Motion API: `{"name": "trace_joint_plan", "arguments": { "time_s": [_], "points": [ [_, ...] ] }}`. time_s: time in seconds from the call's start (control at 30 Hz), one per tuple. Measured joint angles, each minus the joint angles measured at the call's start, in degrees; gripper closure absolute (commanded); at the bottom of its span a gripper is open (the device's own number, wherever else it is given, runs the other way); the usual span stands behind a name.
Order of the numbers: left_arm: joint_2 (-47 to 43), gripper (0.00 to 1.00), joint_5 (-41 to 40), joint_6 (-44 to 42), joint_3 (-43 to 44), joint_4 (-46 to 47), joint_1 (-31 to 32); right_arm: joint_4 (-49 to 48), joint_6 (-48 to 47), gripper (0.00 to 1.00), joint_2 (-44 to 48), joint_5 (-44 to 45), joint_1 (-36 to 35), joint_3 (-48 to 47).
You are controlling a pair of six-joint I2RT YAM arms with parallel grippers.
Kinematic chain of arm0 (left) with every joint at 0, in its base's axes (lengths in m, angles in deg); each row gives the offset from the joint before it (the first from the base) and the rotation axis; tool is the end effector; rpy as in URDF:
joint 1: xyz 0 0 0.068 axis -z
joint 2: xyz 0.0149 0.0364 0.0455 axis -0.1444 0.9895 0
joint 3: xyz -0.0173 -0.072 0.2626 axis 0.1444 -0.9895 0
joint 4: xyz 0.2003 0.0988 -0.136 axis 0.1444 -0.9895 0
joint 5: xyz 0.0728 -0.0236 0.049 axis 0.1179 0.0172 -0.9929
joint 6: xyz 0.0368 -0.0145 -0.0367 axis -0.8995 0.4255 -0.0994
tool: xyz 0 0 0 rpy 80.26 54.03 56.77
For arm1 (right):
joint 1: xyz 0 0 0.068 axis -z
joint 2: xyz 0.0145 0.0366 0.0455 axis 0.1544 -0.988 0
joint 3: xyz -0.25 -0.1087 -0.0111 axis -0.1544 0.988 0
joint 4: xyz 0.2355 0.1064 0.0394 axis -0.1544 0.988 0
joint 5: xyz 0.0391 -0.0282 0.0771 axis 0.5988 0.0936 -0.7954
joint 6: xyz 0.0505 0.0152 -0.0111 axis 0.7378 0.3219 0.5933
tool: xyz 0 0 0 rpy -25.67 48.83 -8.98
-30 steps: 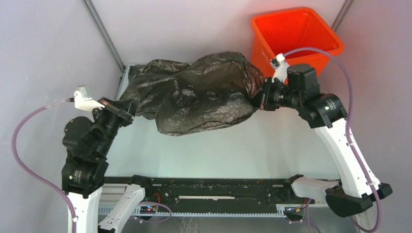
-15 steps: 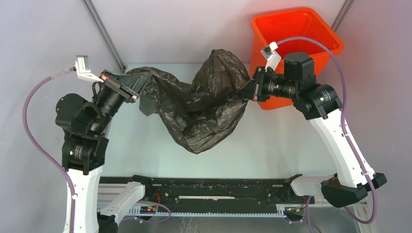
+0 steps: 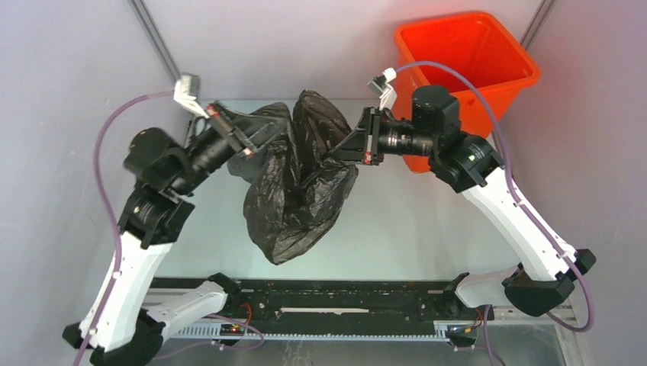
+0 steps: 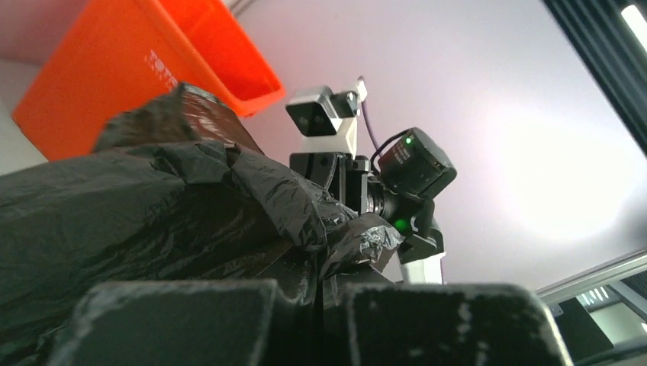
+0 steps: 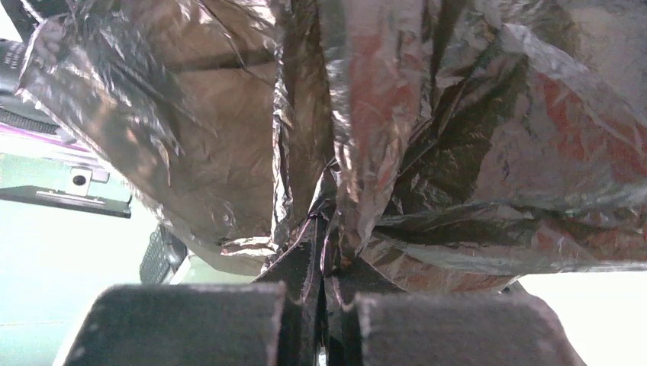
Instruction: Put the trash bags into the trash bin
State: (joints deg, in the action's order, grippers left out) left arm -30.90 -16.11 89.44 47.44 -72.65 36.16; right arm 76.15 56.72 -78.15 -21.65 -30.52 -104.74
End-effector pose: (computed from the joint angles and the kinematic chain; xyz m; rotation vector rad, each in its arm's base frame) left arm 0.1216 -0.0762 0.5287 -0.1099 1.5171 -1.4319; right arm 0.1896 0.1810 0.4942 -0.3859 2.0038 1.5141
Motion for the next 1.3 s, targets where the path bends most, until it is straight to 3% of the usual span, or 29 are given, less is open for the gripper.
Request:
{"name": "trace_joint_plan", "arguments": {
  "time_s": [0.17,0.4,0.43,0.53,0.67,0.73,0.77,0.9,1.0,1.23,1.3],
  "points": [
    [4.4,1.0,-2.4,0.1,-1.1,0.5,5.3,-1.0,1.8,0.98,-2.8,-0.1,-1.9,0.0],
    [6.1,1.0,-4.3,2.2,-4.2,0.0,5.9,-2.0,1.2,0.72,-3.5,-0.3,-2.8,0.0],
    [6.1,1.0,-4.4,2.8,-4.6,0.6,5.9,-2.9,1.4,0.61,-3.4,-0.6,-2.8,0.0],
    [6.1,1.0,-4.3,4.8,-6.1,2.7,5.8,-7.1,2.7,0.43,-3.2,-1.7,-2.8,1.0],
    [6.2,1.0,-4.0,7.1,-7.9,4.4,5.4,-12.3,5.0,0.27,-2.3,-2.3,-3.0,4.0],
    [6.4,1.0,-3.7,8.3,-8.3,5.4,5.2,-13.8,5.7,0.03,-1.7,-1.9,-3.0,5.3],
    [6.6,1.0,-3.5,8.8,-8.4,5.8,5.1,-14.2,6.0,0.01,-1.6,-1.5,-3.0,5.6],
    [7.7,1.0,-3.0,11.0,-8.5,8.5,5.1,-15.7,6.5,0.0,-1.2,0.9,-3.5,6.0],
    [8.3,1.0,-2.6,11.9,-8.5,9.3,5.1,-15.3,5.4,0.06,-1.0,4.8,-5.0,6.1],
    [8.7,1.0,-1.9,12.9,-8.5,10.4,5.1,-12.0,0.0,0.27,-1.0,13.7,-8.7,6.0],
    [8.8,1.0,-1.8,12.9,-8.5,10.6,5.1,-11.5,-1.4,0.4,-1.0,15.9,-9.8,5.9]
  ]
}}
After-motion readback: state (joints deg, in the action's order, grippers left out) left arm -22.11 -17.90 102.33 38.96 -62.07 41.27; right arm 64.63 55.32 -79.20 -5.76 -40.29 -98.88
